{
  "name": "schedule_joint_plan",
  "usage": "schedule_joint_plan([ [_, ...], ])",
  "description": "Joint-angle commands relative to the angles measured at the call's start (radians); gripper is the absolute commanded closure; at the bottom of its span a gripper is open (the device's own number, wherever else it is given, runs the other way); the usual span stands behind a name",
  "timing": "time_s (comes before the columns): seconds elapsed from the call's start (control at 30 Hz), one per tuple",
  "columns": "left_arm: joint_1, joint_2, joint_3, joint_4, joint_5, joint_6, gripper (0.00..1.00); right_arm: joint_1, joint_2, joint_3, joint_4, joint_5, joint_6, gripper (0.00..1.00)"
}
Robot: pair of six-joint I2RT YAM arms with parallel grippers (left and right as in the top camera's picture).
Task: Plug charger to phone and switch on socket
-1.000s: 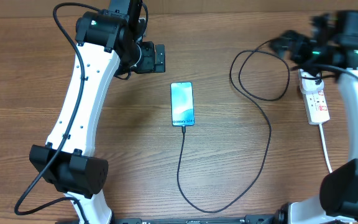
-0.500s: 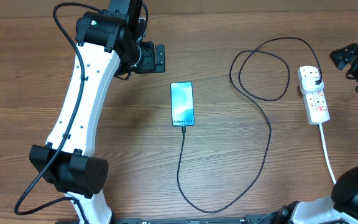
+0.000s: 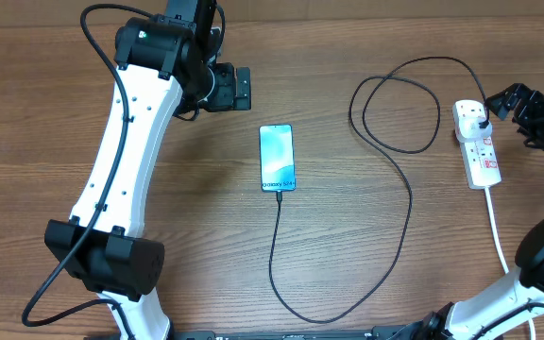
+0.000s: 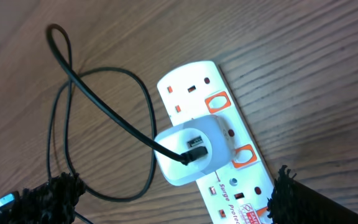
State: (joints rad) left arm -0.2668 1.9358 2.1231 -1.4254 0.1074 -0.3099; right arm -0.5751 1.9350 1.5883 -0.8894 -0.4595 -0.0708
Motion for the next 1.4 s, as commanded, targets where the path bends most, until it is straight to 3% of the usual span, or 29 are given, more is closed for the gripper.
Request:
schedule_joint_plan([
  [0.0, -0.002, 0.006, 0.006, -0.003, -0.011, 0.019, 0.00, 0.002, 0.029, 0.013, -0.010, 0.014, -0.016, 0.00],
  [0.6, -0.002, 0.006, 0.006, -0.003, -0.011, 0.019, 0.00, 0.007, 0.142, -0.021, 0.002, -0.024, -0.021, 0.00],
  [0.7, -0.002, 0.006, 0.006, -0.003, -0.011, 0.019, 0.00, 0.010, 0.142, -0.024, 0.003, -0.084, -0.074, 0.00],
  [1.37, -0.002, 0.006, 0.006, -0.003, -0.011, 0.019, 0.00, 0.016, 0.143, -0.061, 0.063, -0.086, -0.067, 0.00],
])
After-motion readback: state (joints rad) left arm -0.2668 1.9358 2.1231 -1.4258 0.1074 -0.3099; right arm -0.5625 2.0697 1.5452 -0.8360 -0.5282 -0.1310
